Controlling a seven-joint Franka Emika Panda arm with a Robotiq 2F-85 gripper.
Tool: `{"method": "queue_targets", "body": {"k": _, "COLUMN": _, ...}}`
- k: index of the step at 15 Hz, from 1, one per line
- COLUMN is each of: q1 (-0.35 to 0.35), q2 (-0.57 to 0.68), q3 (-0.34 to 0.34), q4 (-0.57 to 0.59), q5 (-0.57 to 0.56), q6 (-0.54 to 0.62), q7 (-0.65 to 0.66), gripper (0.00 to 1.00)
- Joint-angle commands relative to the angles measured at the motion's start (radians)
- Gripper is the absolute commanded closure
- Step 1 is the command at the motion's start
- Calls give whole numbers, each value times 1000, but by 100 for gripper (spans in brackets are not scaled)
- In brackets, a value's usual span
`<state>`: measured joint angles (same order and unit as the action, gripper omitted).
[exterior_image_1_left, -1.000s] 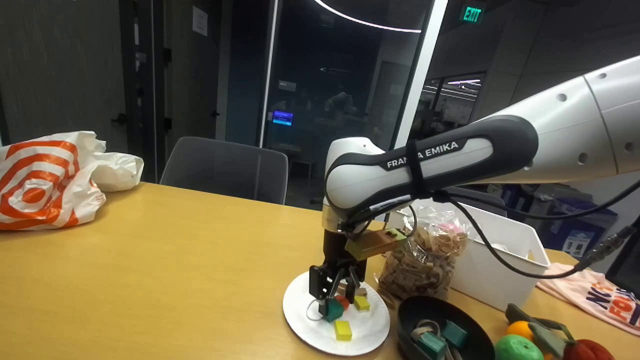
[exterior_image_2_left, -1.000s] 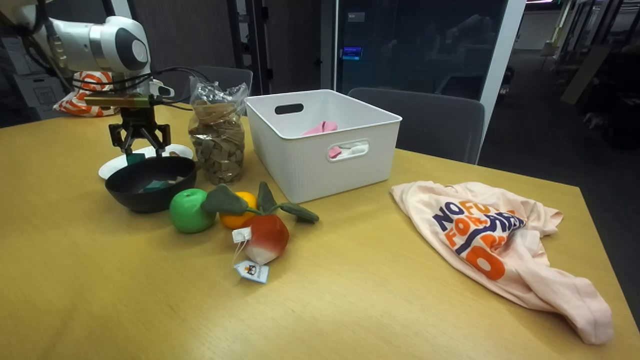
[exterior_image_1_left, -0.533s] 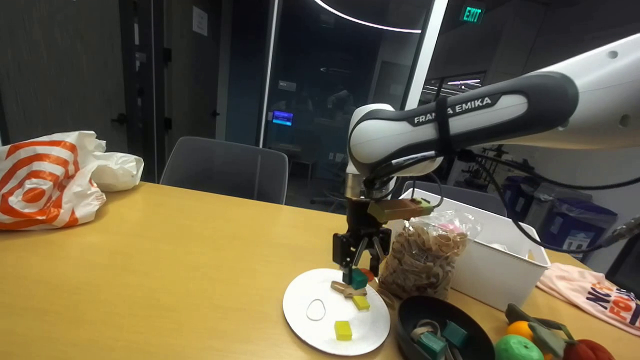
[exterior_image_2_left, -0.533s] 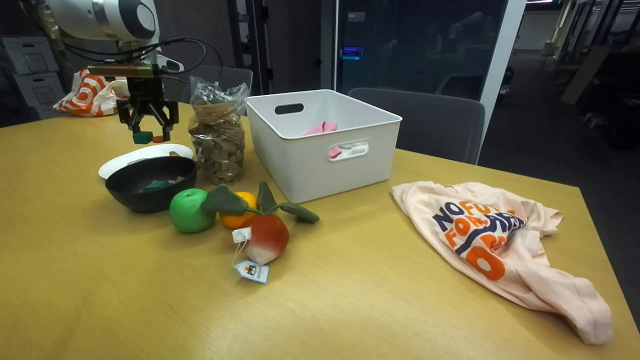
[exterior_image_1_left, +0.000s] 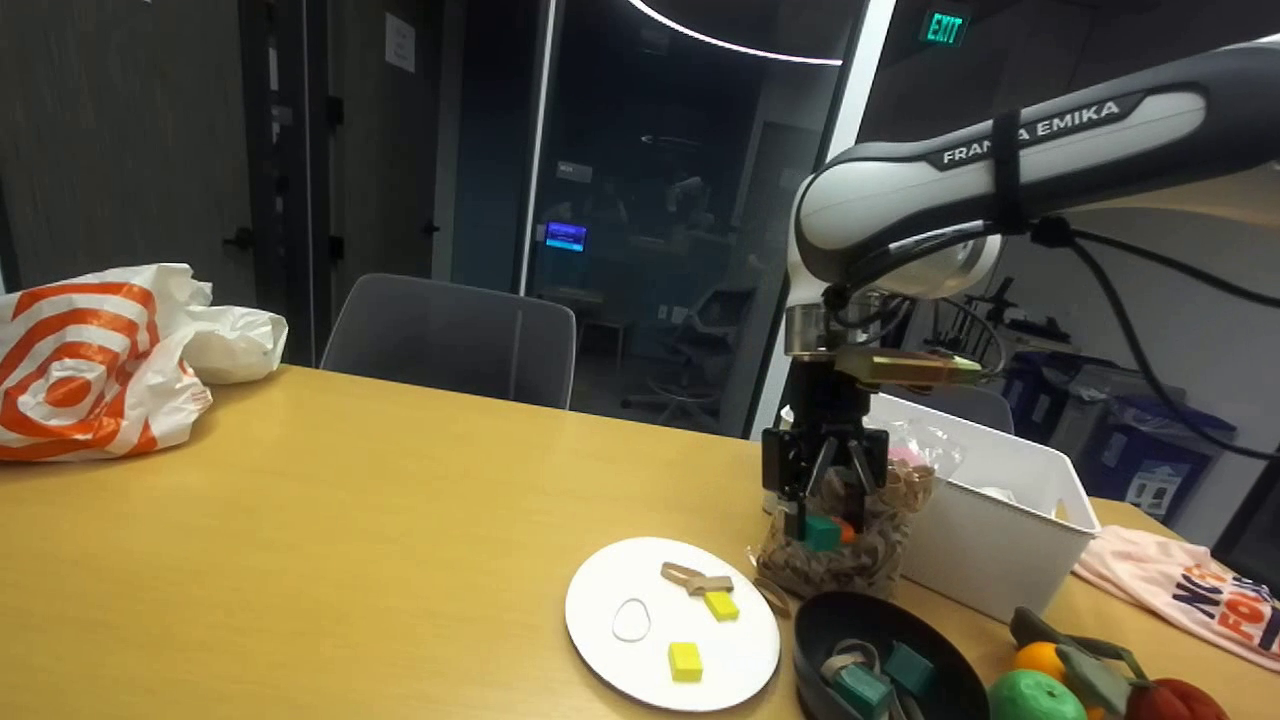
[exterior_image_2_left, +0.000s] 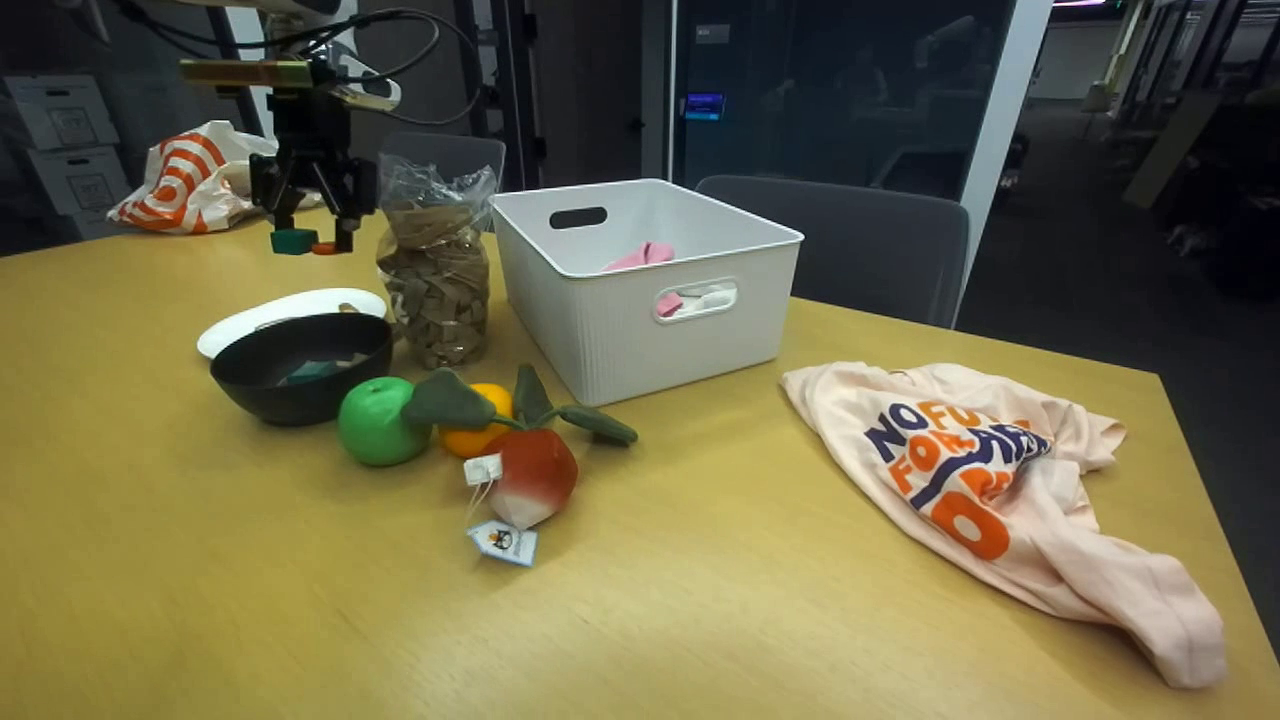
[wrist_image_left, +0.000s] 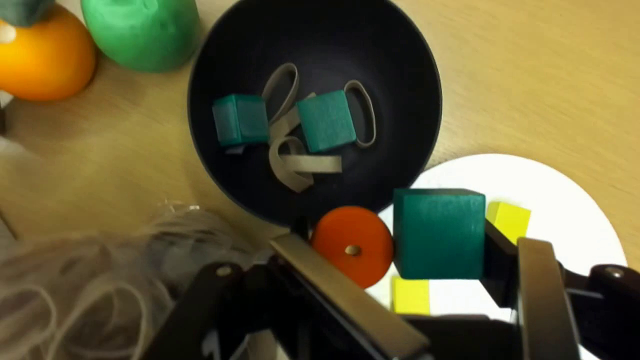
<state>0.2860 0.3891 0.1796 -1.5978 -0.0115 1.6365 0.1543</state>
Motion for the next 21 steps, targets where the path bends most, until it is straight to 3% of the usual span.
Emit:
{"method": "queue_targets", "body": {"k": 1, "q1": -45, "q2": -125, "q3": -5, "q4": -171, "q5": 77, "q6": -3, "q7": 2, "gripper": 47}}
{"method": "queue_targets", "body": {"k": 4, "q1": -66, "q2": -180, "q3": -7, "q4": -277, "q5": 97, "q6": 40, "q7": -1, "gripper": 47}}
{"method": "queue_targets", "body": {"k": 9, "q1": -77, "q2": -250, "q3": -8, "q4": -435, "q5": 79, "q6": 211, "q7": 0, "gripper": 47}}
{"method": "queue_targets", "body": {"k": 11, "q1": -82, "q2": -270, "q3": -7, "q4": -481, "q5": 94, "q6": 256, "q7": -3, "gripper": 6}}
{"method": "queue_targets", "body": {"k": 13, "q1": -86, "q2": -289, "q3": -6, "q4": -516, "q5": 101, "q6": 290, "q7": -8, "gripper": 0}}
{"method": "queue_targets", "body": {"k": 21, "q1": -87, "q2": -355, "q3": 5, "q4": -558, "q5": 158, "q6": 306, "q7": -32, "gripper": 0}}
